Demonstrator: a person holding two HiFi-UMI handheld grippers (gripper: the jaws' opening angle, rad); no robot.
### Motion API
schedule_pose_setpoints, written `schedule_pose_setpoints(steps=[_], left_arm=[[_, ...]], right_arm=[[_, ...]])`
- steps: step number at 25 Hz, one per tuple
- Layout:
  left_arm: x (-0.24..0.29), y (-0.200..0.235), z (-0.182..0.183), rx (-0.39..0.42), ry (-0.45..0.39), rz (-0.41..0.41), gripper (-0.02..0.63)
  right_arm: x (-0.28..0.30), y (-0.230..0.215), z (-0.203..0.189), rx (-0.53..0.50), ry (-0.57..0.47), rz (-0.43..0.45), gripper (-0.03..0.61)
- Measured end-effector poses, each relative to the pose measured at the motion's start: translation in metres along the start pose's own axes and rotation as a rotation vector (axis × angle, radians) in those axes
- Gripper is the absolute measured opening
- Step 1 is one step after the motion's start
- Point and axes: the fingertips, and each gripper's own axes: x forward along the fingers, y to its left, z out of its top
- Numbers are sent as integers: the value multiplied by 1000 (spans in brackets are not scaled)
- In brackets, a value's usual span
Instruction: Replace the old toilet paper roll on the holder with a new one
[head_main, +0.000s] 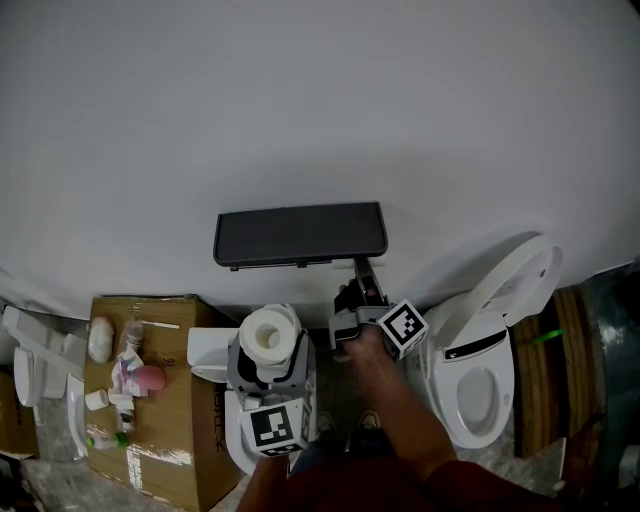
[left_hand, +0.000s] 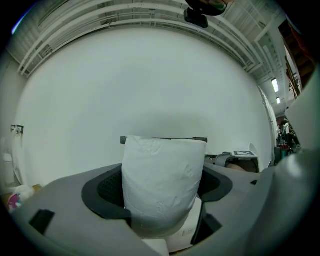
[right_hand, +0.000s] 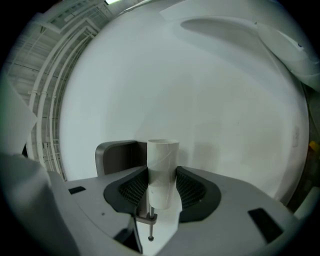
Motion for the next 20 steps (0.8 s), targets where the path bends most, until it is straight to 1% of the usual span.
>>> schedule_pose_setpoints(steps=[7,13,15,17,20], left_arm=[[11,-15,0,-19,3,-30,437],[16,-23,-1,-2,8,-49,437],[18,-26,1,6,-3,-55,437],[19,-29,3,3,-14,-58,437],[19,-35,2,-3,-6,-67,437]], right_arm=[[-8,-3,31,-21,-43,-15,183],[-17,-4,58,-36,-91,-14,183],[-22,-4,66,-39,-104,-12,183],[-27,-4,73,-37,-118,-12,183],[-35,-6,84,-37,-139,-23,181]])
